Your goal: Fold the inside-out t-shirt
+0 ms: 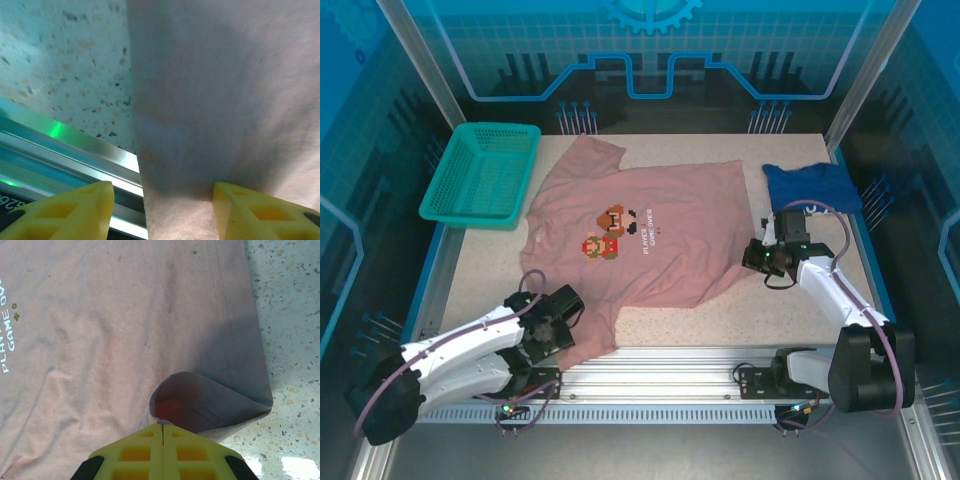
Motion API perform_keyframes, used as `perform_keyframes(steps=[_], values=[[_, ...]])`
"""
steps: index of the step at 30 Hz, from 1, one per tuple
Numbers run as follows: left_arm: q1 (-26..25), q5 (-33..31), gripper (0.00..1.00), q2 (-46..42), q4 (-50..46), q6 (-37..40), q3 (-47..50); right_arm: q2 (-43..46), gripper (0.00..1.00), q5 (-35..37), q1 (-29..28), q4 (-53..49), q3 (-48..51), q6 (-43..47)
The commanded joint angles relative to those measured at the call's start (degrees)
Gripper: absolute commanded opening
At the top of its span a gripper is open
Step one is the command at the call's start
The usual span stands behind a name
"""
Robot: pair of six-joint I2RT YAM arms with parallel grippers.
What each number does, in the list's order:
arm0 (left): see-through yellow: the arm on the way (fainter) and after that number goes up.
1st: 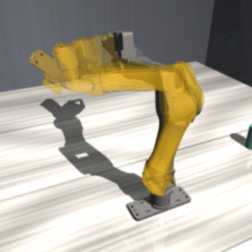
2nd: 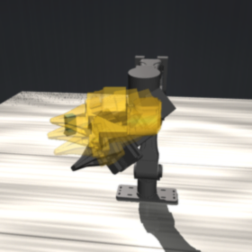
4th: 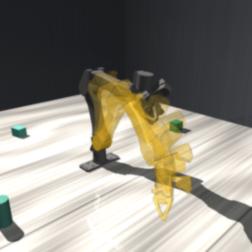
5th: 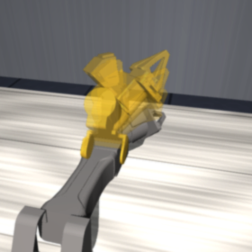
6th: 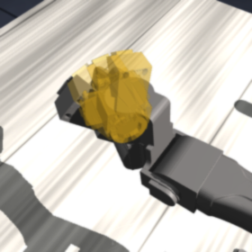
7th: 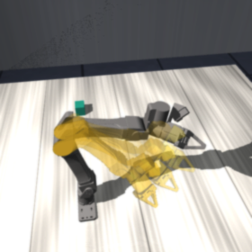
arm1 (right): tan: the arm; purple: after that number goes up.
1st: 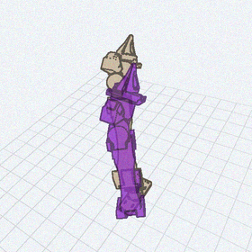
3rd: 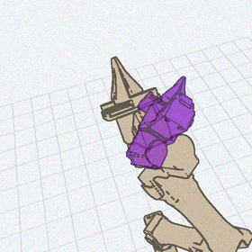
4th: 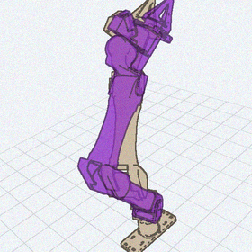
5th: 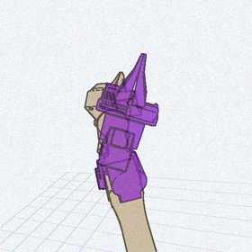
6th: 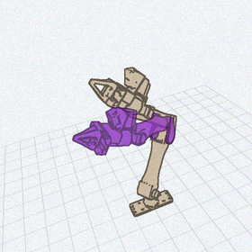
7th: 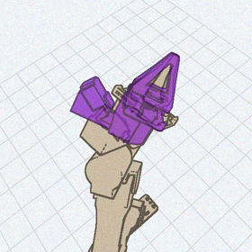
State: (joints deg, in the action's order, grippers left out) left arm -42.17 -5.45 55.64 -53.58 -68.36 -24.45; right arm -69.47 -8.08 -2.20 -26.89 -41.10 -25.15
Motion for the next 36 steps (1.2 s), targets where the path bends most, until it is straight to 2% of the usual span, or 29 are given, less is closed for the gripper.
perform_keyframes(steps=[1, 9, 18, 24, 28, 31, 34, 36], values=[[-0.41, 3.26, 0.49, 0.20, 2.59, -1.19, 0.68, -0.58, 0.00, -1.37, -0.27, 0.82, -1.35, 1.08], [-0.54, 4.49, 0.28, -0.13, 6.99, -1.15, 2.74, 0.20, 0.00, -1.36, -0.18, 0.37, -1.00, 0.93], [-0.69, 0.85, 0.00, -4.86, 2.82, -0.01, 0.34, 0.57, 0.00, -0.52, -0.11, -0.16, -1.17, 1.21], [0.68, -7.90, 0.00, -10.40, -1.73, 3.69, -6.08, 1.36, 0.00, 1.87, 1.66, -1.51, -1.85, 1.34], [3.87, -18.16, 0.00, -14.01, -1.01, 10.68, -13.19, 4.31, 0.00, 2.45, 4.70, 0.10, -1.90, -0.75], [5.67, -24.99, 0.00, -15.11, 6.93, 16.18, -15.16, 2.39, 0.00, 2.38, 4.90, 3.73, -1.86, -1.43], [7.20, -27.20, 0.00, -14.48, 19.56, 21.42, -15.17, -1.46, 0.00, 2.72, 5.23, 2.68, -5.69, -1.09], [7.28, -30.06, 0.00, -13.59, 24.47, 25.84, -18.60, 0.32, 0.00, 3.18, 5.60, 2.13, -8.17, -1.68]])
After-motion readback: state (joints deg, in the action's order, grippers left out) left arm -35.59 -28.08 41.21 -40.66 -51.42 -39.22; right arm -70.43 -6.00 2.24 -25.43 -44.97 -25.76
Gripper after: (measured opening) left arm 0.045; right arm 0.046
